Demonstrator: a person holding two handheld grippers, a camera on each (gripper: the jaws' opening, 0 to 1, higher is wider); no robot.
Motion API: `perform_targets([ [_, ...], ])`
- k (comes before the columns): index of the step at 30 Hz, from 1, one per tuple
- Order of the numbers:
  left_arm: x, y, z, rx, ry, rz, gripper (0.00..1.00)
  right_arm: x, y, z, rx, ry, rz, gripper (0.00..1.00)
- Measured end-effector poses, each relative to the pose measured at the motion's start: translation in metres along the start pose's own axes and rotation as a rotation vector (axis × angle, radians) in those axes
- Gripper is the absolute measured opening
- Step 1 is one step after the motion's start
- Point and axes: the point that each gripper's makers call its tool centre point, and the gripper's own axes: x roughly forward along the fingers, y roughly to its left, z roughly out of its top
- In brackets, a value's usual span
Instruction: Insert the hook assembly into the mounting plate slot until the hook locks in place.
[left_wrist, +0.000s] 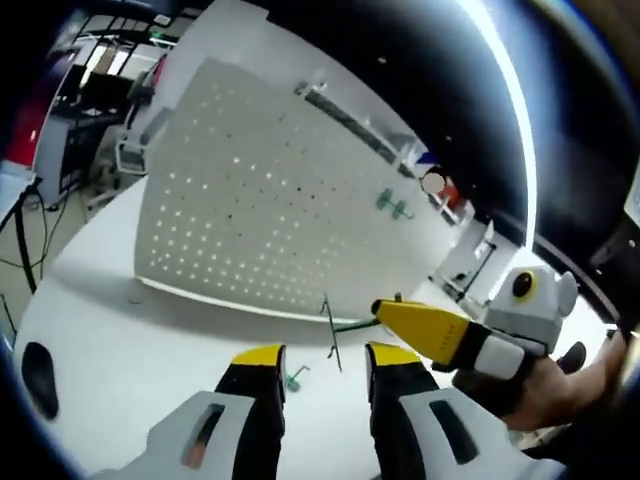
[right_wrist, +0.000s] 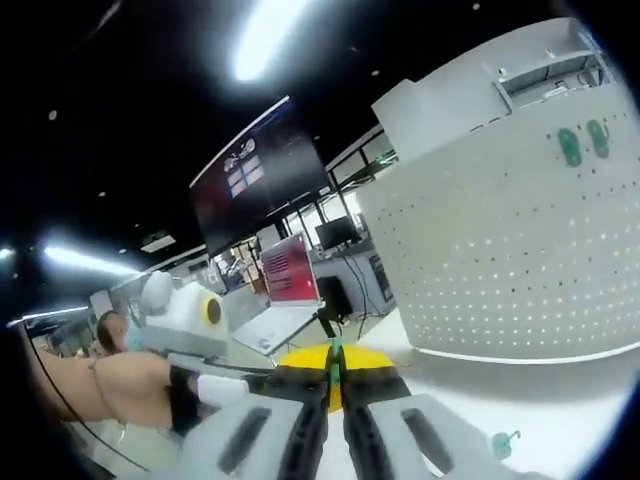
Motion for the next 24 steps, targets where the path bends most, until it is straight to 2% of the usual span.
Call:
perform_targets([
  [9,-0.002,0.001,0.003,-0.043,-0.029,-0.009,0.05,0.002,0.01,-0.004,-0.014,-0.002,0.013,0.0],
  [17,-0.005,0.002,0.0,-0.077,-0.028,-0.017,0.03,0.003,0.014,-0.007,-0.046,0.01,0.019,0.0],
  [24,-0.005,0.001,0.004,-0.035,-0.041,-0.002,0.01,0.001,0.014,-0.004,-0.058,0.044,0.021,0.01],
])
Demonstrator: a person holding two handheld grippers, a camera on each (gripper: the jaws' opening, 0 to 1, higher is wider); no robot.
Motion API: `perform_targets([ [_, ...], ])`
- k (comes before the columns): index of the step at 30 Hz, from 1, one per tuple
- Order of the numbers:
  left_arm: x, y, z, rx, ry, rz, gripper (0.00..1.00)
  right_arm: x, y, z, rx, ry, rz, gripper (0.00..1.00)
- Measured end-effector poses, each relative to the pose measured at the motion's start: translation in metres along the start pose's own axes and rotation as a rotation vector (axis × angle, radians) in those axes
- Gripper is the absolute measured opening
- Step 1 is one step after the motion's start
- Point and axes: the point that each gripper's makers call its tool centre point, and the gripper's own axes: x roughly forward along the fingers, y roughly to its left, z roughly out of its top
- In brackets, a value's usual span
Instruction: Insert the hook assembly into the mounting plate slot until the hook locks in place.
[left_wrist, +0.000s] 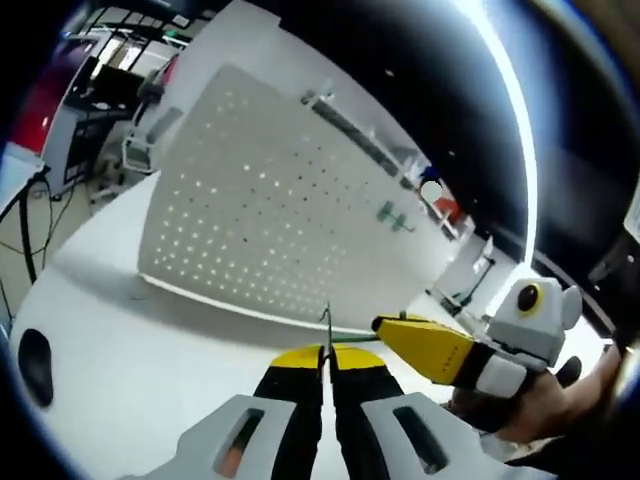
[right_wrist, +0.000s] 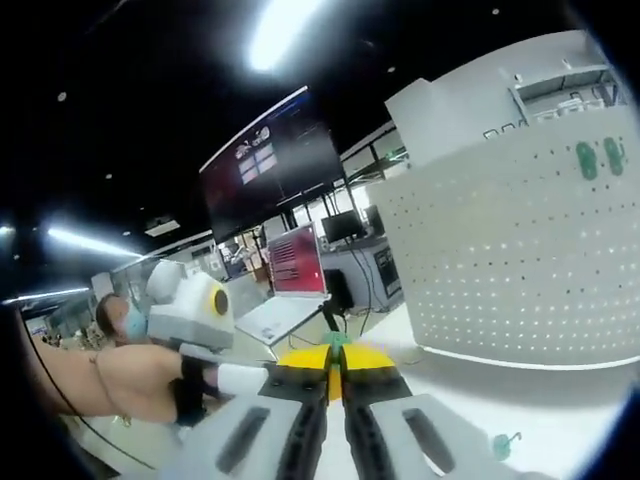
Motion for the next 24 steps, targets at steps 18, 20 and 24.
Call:
perform_targets([
  [18,-0.007,-0.005,0.012,0.29,-0.022,0.05,0.01,-0.001,0.01,0.001,0.127,0.067,0.095,0.11],
  [20,-0.007,-0.008,0.011,0.308,-0.02,0.051,0.01,0.0,0.011,-0.001,0.136,0.073,0.096,0.11],
  [24,-0.005,-0.009,0.009,0.312,-0.009,0.049,0.01,0.0,0.011,-0.001,0.156,0.07,0.096,0.11],
])
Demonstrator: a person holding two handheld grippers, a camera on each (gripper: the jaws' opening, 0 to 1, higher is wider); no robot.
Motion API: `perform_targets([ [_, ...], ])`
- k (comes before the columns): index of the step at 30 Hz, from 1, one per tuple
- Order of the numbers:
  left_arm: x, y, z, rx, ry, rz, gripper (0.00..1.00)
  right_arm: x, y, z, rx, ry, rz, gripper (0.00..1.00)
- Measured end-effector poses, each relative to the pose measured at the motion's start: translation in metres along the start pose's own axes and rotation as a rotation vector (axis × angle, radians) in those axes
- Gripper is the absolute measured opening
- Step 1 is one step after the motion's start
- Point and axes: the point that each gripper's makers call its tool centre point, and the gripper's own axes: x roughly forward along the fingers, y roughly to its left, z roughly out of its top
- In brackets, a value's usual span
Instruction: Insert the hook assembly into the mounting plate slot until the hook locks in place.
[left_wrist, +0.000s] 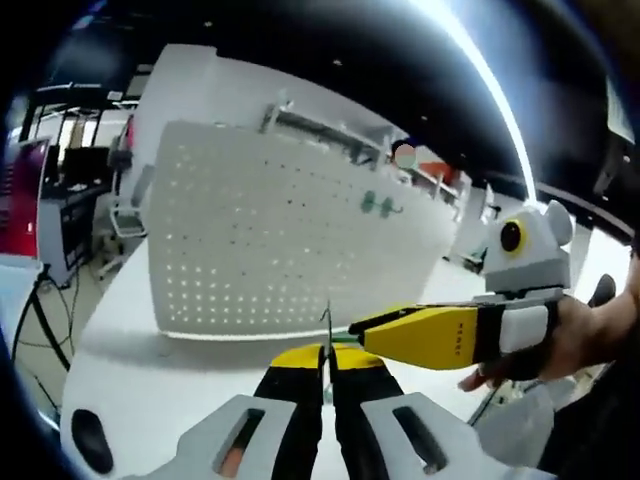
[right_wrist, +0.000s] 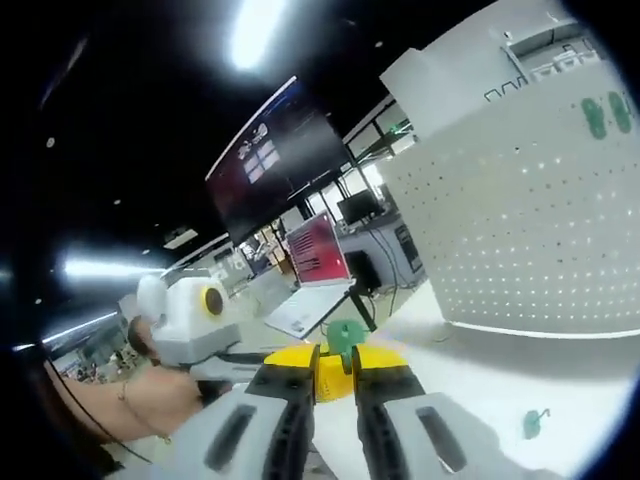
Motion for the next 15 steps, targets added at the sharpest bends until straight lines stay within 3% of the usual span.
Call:
perform_targets([
  [6,-0.001,-0.002,0.0,-0.002,-0.005,0.002,0.01,-0.004,-0.005,0.001,0.024,-0.003,-0.006,0.1],
  [15,0.001,-0.011,0.004,0.084,-0.011,-0.004,0.01,-0.007,-0.008,0.003,0.08,-0.018,-0.018,0.09],
])
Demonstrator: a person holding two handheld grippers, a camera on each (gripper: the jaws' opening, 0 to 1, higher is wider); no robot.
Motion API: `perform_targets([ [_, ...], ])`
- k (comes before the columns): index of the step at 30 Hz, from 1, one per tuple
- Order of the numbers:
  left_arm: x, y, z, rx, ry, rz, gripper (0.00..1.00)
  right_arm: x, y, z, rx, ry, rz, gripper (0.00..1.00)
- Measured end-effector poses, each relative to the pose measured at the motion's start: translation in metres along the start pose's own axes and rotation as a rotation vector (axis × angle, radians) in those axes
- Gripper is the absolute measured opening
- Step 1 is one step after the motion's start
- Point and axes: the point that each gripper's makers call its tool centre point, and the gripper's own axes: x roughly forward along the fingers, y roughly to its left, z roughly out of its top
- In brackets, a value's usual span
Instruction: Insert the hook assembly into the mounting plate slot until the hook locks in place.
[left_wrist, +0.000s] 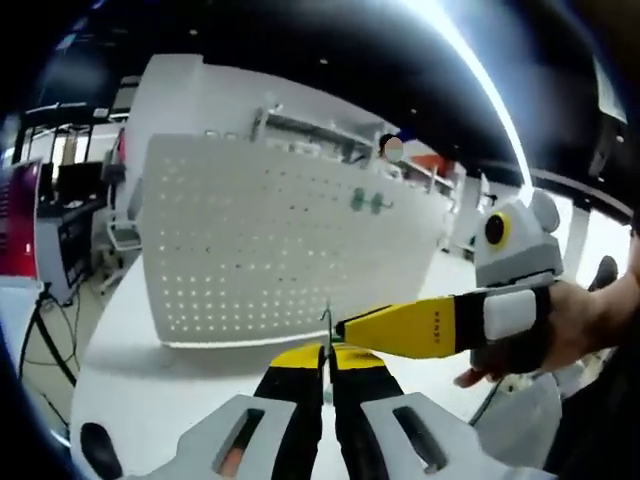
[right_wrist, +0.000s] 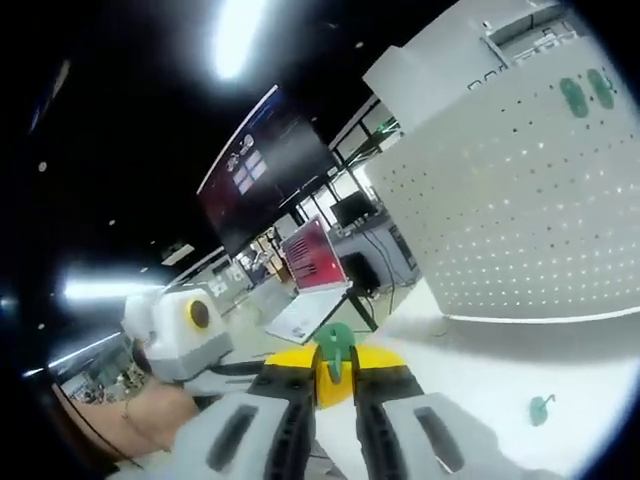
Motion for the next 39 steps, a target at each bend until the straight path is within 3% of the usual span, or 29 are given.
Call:
perform_targets([
  [15,0.004,-0.003,0.008,0.098,-0.007,0.012,0.01,-0.007,0.0,0.005,0.067,-0.047,-0.005,0.02],
  [18,0.004,-0.002,0.008,0.103,0.001,0.016,0.01,-0.008,0.001,0.005,0.043,-0.05,-0.01,0.02],
  [26,0.004,0.0,0.001,0.095,0.036,0.022,0.01,-0.003,-0.003,0.0,0.019,-0.018,-0.018,0.01],
  [39,0.008,0.002,-0.012,0.034,0.098,-0.001,0.04,-0.003,-0.013,-0.01,0.081,0.02,-0.053,0.0],
])
